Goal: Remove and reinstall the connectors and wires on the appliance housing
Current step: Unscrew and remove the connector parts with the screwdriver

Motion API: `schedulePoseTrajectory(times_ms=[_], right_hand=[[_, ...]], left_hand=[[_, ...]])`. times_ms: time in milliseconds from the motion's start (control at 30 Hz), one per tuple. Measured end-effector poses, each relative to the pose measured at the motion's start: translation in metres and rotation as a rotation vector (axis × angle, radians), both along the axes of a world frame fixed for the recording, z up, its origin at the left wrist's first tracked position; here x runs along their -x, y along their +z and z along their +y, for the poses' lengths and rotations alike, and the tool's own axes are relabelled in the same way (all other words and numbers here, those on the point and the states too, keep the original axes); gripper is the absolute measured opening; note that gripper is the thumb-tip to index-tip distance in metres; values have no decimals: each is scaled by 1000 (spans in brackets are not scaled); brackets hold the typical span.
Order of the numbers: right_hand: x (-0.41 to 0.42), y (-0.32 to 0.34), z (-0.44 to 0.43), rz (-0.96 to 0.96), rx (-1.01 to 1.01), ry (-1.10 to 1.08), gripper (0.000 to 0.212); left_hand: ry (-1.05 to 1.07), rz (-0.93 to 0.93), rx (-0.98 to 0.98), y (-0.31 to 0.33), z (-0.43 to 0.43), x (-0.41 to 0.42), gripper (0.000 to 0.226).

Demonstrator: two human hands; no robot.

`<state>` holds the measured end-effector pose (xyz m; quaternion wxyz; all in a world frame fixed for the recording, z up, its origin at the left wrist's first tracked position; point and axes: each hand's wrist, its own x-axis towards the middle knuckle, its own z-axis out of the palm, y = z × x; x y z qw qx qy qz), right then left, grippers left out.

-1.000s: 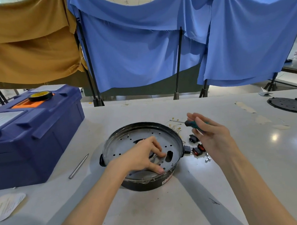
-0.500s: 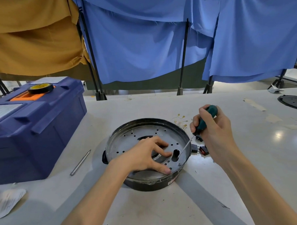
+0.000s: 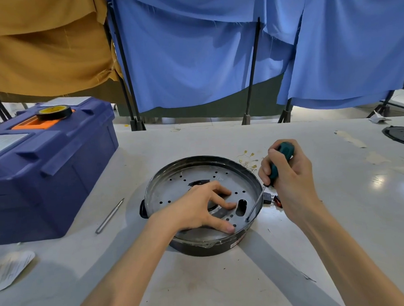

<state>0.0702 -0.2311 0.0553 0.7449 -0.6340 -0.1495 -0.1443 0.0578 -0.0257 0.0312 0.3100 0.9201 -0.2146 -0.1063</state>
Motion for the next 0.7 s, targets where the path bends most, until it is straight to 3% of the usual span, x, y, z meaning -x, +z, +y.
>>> schedulePoseTrajectory(times_ms=[233,400,567,700], right_hand=[[7,7,-7,-62,75,122,1],[13,12,-2,-113,106,217,22],[18,14,2,9,-34,447,40],[20,21,1,-17,-8,473,28]], left_hand=[[17,-28,-17,7,-6,5,60],[-29,-40,45,10,-31,10,67],[20,171,285,10,-33,14,55],[-38,128,248,9,-34,14,52]])
